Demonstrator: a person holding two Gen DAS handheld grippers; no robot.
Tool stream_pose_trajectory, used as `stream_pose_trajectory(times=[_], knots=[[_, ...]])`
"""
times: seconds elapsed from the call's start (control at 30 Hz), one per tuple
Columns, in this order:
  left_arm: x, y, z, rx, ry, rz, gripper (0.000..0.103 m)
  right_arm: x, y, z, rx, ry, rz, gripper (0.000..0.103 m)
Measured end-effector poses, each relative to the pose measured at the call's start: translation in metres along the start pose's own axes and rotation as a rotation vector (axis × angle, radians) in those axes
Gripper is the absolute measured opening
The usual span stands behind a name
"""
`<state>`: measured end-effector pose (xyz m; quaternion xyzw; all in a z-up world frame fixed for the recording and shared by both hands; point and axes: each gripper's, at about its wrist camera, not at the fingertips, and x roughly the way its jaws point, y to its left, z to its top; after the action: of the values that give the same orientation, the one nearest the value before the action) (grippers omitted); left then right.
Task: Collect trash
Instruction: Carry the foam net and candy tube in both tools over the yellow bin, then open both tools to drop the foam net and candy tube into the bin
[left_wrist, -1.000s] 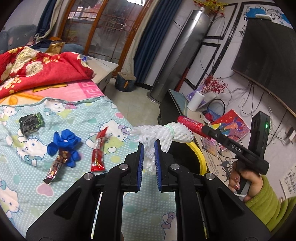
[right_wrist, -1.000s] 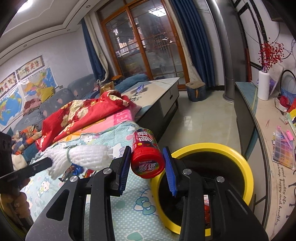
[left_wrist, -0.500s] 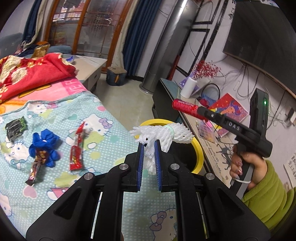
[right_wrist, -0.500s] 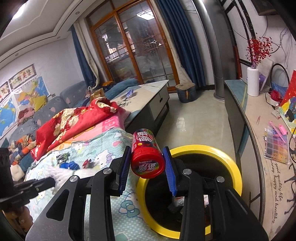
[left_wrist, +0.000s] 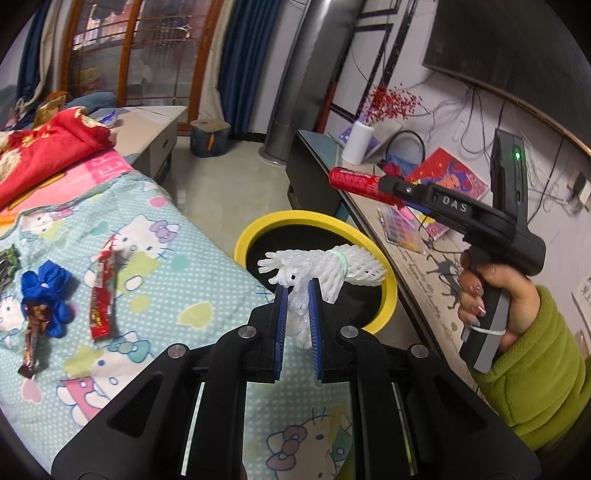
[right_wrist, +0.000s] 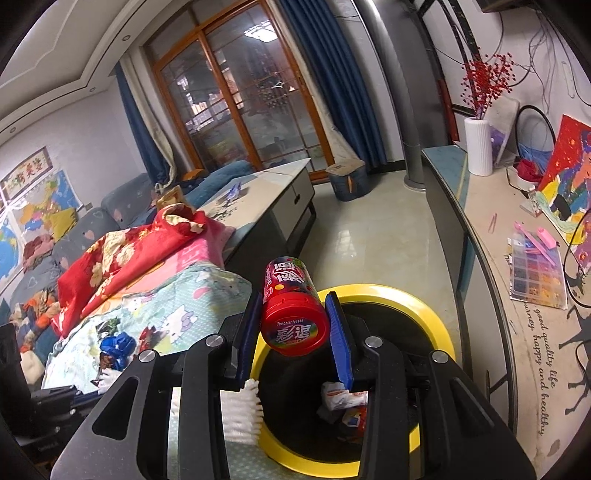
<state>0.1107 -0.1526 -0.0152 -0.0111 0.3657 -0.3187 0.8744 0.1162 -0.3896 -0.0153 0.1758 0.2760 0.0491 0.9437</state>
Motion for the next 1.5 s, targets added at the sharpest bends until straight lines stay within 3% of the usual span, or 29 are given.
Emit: stream_pose_trajectory(times=[1.23,1.27,1.3,1.33,1.37,1.47,1.5], knots=[[0.113,-0.045,-0.014,0.111,0.177,0.021,0.008,0.053,-0.080,-0.041,0.156,0.177,-0.086,0.034],[0.115,-0.046,-0.013,0.114,0.178,0.013,0.009,0.054,-0.081,-0.041,0.159,0.182,-0.083,0.034],[0.115,-0.046,-0.013,0.116,0.175,0.013,0.022,0.054,-0.083,-0.041,0.165,0.184,-0.086,0.040],[0.115,-0.045,-0.013,0.114,0.166,0.022,0.044,0.054,-0.084,-0.042,0.173,0.179,-0.093,0.052],[0.115,-0.044,-0.013,0.106,0.163,0.021,0.051,0.053,-0.085,-0.041,0.175,0.176,-0.096,0.054],[0.111,-0.037,-0.011,0.069,0.151,0.019,0.057,0.052,-0.085,-0.039,0.164,0.170,-0.110,0.055],[0.109,-0.035,-0.010,0.063,0.144,0.024,0.068,0.051,-0.084,-0.039,0.157,0.168,-0.118,0.055]])
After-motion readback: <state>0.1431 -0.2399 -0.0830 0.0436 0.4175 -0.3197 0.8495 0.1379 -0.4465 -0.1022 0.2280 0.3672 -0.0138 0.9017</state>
